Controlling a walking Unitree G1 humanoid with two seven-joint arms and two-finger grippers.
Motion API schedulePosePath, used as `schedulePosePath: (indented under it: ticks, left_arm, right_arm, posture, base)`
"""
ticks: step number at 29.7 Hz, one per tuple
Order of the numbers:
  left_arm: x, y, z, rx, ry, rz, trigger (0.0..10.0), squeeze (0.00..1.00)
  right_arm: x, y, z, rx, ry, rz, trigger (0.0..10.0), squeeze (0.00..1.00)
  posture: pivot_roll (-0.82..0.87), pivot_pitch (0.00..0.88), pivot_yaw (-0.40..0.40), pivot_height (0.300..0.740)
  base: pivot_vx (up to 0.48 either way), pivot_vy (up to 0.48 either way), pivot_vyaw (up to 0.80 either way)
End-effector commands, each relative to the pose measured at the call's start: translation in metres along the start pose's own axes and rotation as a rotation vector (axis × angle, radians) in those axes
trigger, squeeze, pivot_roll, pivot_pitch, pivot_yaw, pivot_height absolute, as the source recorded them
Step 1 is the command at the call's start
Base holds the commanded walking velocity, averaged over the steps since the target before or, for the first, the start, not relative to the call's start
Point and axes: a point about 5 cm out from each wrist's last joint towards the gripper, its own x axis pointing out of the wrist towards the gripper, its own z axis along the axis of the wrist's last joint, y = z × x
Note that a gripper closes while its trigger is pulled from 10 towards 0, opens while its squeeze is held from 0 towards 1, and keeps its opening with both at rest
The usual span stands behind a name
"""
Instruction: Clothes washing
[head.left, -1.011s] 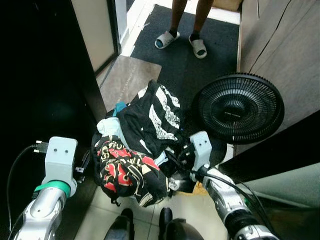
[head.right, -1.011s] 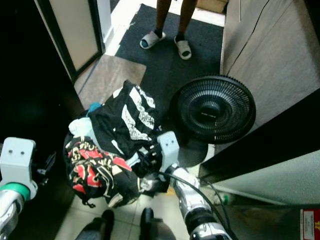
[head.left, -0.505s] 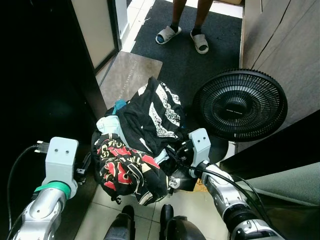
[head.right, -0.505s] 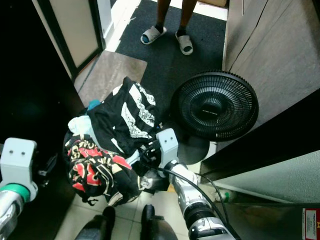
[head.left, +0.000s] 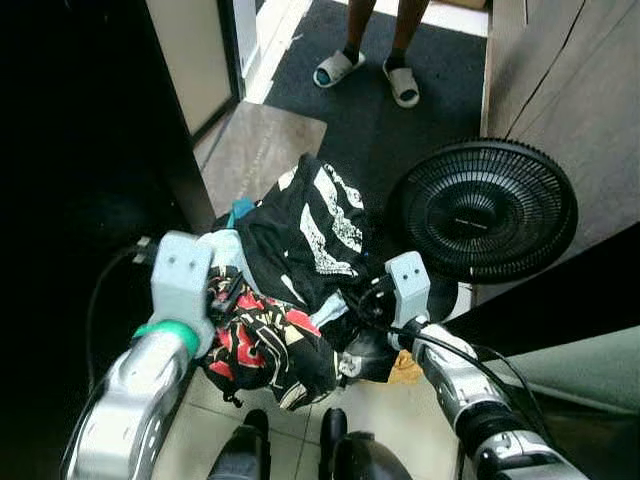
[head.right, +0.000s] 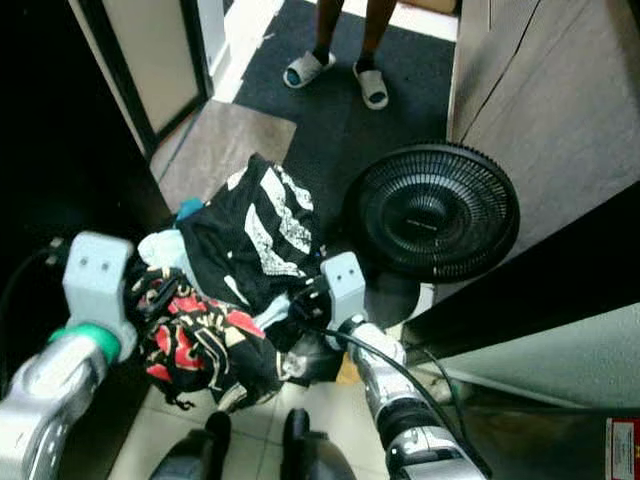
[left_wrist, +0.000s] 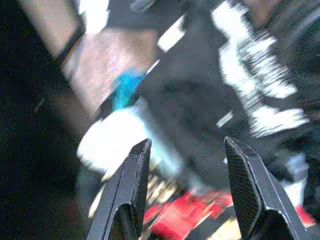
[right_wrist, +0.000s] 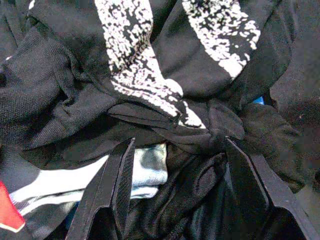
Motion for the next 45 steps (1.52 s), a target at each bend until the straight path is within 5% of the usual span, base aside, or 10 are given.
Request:
schedulePosePath:
  ticks: [1,15,21,30,45]
  left_arm:
    - [-0.002,-0.007,-0.006,-0.017,0.038,-0.052,10.0,0.00]
    - [0.013,-0.020,0.009,-0.032,-0.010,-0.058,10.0,0.00]
    - [0.013,-0.016,0.012,-0.031,0.003,-0.052,10.0,0.00]
    - [0.008,-0.014,0.013,-0.035,0.008,-0.035,10.0,0.00]
    - [0.001,-0.009,0.013,-0.027,0.029,-0.007,10.0,0.00]
  right_arm:
    - [-0.006,0.002,-0.014,0.012,0.045,-0.001,10.0,0.00]
    - [0.000,0.018,-0.013,0.044,0.023,0.062,10.0,0.00]
    - [0.034,0.043,0.028,0.065,-0.074,0.125,10.0,0.00]
    - [0.048,0.054,0.046,0.025,-0.087,0.155,10.0,0.00]
    - [0.047,0.061,0.027,0.042,0.044,0.169,10.0,0.00]
  posture:
    - [0.22,0.434,-0.007,0.740]
    - [0.22,0.446,0.000,0.740]
    - [0.24,0.452,-0.001,0.740]
    - [0.26,0.462,-0.006,0.740]
    - [0.31,0.503,-0.006,0.740]
  base:
    - [0.000,0.000,0.00]
    - [0.000,0.000,0.00]
    - [0.000,0.000,0.00]
    - [0.000,0.000,0.00]
    - [0.000,0.000,0.00]
